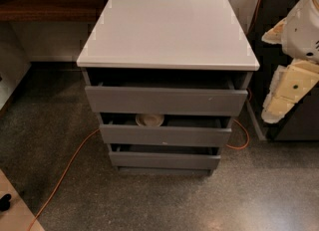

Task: Pick apple from middle drawer and place on counter

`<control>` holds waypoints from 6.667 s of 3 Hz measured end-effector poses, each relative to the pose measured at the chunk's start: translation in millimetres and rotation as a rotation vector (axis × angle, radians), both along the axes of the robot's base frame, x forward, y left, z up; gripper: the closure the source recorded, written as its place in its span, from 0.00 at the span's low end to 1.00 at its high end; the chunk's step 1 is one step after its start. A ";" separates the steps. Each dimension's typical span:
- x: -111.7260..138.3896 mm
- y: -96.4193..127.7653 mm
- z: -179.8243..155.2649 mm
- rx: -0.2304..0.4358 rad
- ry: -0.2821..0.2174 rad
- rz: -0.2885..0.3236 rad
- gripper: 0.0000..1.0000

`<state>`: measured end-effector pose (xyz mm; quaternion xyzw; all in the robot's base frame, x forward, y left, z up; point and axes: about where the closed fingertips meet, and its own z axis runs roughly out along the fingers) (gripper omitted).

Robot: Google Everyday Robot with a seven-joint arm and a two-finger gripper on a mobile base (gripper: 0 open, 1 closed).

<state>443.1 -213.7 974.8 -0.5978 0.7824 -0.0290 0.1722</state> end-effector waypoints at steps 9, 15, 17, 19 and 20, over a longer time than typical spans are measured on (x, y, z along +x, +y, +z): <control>68.3 46.2 -277.9 0.161 0.044 0.125 0.00; 121.8 77.7 -449.5 0.155 -0.049 0.220 0.00; 144.2 75.4 -468.7 0.166 -0.093 0.196 0.00; 171.8 73.4 -494.7 0.205 -0.102 0.181 0.00; 201.7 74.2 -510.7 0.206 -0.124 0.169 0.00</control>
Offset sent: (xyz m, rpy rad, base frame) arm 0.0157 0.0278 -0.1011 0.1825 0.0360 0.0220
